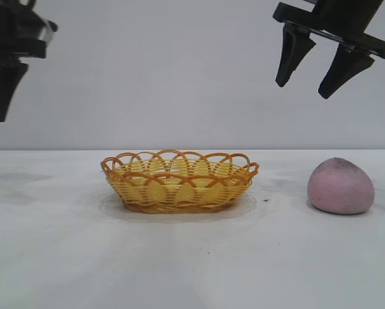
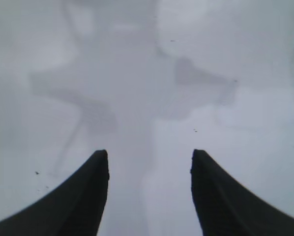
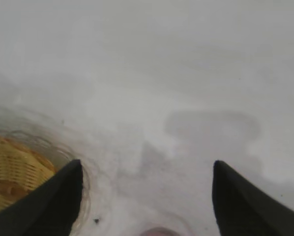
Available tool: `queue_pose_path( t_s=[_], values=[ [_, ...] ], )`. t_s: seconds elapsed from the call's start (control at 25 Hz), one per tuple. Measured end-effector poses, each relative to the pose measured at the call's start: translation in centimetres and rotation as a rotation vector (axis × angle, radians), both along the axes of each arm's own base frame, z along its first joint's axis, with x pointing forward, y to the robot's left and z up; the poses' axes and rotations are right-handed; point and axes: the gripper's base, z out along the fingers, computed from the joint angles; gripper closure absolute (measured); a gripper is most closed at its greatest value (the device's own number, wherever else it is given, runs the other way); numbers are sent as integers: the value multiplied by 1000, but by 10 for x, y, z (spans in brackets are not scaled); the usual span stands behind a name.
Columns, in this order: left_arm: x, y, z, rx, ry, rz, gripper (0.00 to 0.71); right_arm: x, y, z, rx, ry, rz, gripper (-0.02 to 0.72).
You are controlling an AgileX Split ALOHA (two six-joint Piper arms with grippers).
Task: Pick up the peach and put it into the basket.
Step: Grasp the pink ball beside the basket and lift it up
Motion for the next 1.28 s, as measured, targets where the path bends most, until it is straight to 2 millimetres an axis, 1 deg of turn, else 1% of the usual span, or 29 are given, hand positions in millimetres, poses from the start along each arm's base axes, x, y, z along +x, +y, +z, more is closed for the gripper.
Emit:
queue_pose_path(
  t_s=[0.12,0.24,0.36,0.44,0.52,0.56,0.72,0.96,1.2,1.28],
  values=[
    [0,23,-3,1,14,55,381,0,0,0,-8,-1,4,238],
    [-11,39,-13,2,61,96,381,0,-1,0,-10,2,6,238],
    [-32,46,-22,-13,125,127,381,0,-1,-1,-15,1,8,238],
    [-50,46,-26,-21,165,137,381,-1,-1,-1,-15,3,9,238],
    [-69,44,-22,-43,180,150,381,-1,-1,-1,-16,3,9,238],
    [-82,42,-20,-54,191,156,381,-1,-1,-1,-16,3,9,238],
    [-122,42,-2,-65,121,159,381,-1,-1,-1,-16,3,9,238],
    [-179,39,35,-104,-49,163,381,-1,-1,-1,-16,3,9,238],
    [-226,38,77,-128,-243,153,381,-1,-1,-1,-16,3,9,238],
    [-243,38,85,-134,-294,149,381,-1,-1,-1,-16,3,9,238]
  ],
)
